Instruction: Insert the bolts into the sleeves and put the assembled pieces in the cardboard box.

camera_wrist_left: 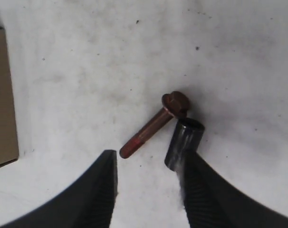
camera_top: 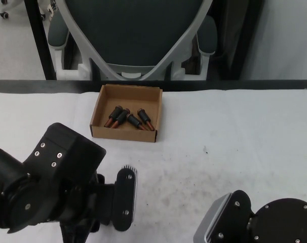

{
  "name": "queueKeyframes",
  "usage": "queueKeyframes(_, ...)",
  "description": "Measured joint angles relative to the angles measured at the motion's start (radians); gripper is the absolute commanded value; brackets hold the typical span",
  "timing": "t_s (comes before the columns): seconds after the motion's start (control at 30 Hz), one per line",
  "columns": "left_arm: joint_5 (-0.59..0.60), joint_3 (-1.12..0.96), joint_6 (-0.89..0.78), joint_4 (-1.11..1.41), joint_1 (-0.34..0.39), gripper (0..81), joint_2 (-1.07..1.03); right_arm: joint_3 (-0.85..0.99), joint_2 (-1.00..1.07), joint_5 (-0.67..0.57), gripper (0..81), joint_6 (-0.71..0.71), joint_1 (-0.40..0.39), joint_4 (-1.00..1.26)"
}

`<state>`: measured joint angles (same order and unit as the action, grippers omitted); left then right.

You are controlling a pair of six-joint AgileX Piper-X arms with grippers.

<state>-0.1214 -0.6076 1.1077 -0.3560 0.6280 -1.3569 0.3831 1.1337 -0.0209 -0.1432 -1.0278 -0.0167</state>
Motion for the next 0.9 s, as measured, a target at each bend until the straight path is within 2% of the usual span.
queueKeyframes(0.33,-0.048,0.0,-0.078,0.04,0.0,40.3,0.0,0.0,0.0,0.0,0.2,0.0,0.0,0.0)
queueKeyframes(0.63,-0.063,0.0,-0.153,0.063,0.0,21.8,0.0,0.0,0.0,0.0,0.2,0.0,0.0,0.0)
queueKeyframes(0.9,-0.063,0.0,-0.205,0.071,0.0,20.8,0.0,0.0,0.0,0.0,0.2,0.0,0.0,0.0)
